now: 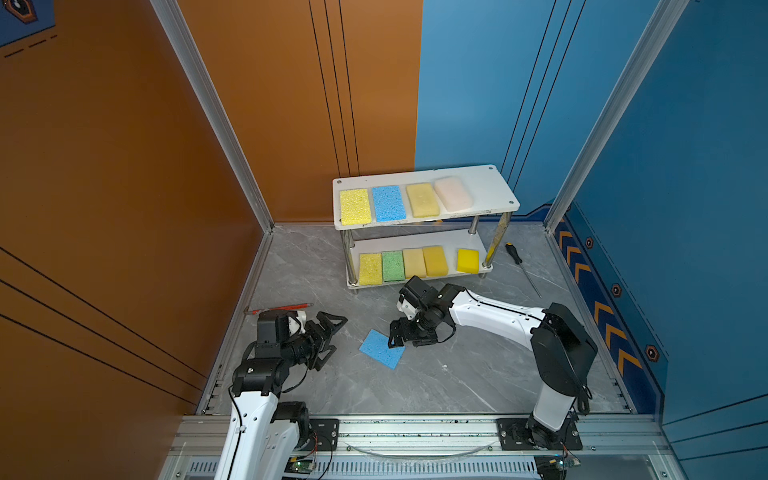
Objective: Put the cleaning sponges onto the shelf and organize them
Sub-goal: 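Close the right gripper on the edge of the blue sponge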
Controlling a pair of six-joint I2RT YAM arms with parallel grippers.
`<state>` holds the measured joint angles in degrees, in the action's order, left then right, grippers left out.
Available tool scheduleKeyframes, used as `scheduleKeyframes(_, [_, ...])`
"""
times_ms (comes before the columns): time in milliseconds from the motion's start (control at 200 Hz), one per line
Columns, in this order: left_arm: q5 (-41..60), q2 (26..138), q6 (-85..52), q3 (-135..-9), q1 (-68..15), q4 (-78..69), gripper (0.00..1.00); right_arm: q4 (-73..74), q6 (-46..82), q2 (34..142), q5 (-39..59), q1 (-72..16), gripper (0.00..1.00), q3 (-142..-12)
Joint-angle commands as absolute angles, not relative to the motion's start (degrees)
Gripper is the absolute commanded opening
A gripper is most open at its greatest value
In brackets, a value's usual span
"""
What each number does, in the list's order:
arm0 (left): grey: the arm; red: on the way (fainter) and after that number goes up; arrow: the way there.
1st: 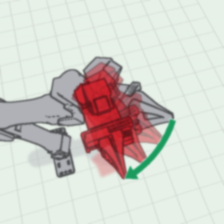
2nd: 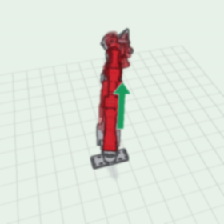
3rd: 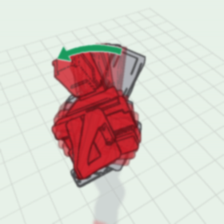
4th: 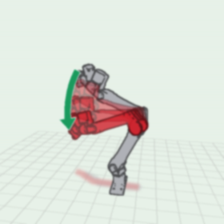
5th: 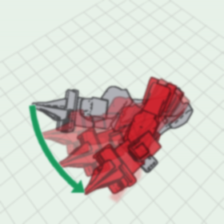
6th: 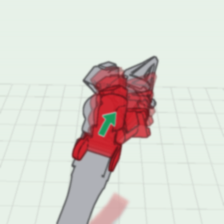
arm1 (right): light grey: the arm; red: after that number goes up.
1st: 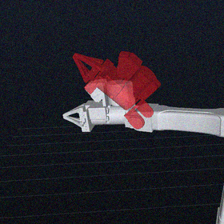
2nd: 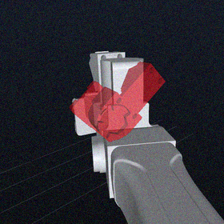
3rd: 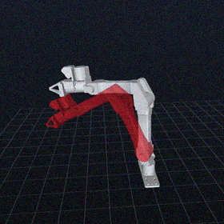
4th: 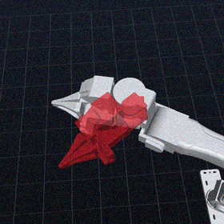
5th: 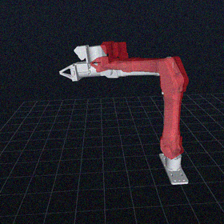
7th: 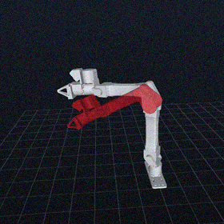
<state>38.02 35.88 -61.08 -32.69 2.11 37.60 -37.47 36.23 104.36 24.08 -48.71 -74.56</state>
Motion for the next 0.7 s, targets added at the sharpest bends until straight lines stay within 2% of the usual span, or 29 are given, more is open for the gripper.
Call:
scheduleKeyframes(0, [38.5,36.3,-58.8,-31.7,1.5,38.5,0.98,-37.3,30.9,106.3,22.2,-48.0,0.84,-77.6])
scheduleKeyframes(170, [38.7,34.9,-59.9,-30.1,1.5,38.5,0.98,-38.9,24.4,112.4,24.1,-48.2,0.84,-83.3])
scheduleKeyframes(350, [39.1,33.4,-60.9,-29.5,1.6,39.1,0.98,-39.2,23.1,117.0,26.6,-48.5,0.83,-86.5])
scheduleKeyframes(691, [39.3,33.8,-60.2,-29.2,1.8,39.6,0.98,-39.1,22.5,117.0,29.7,-50.0,0.79,-84.4])
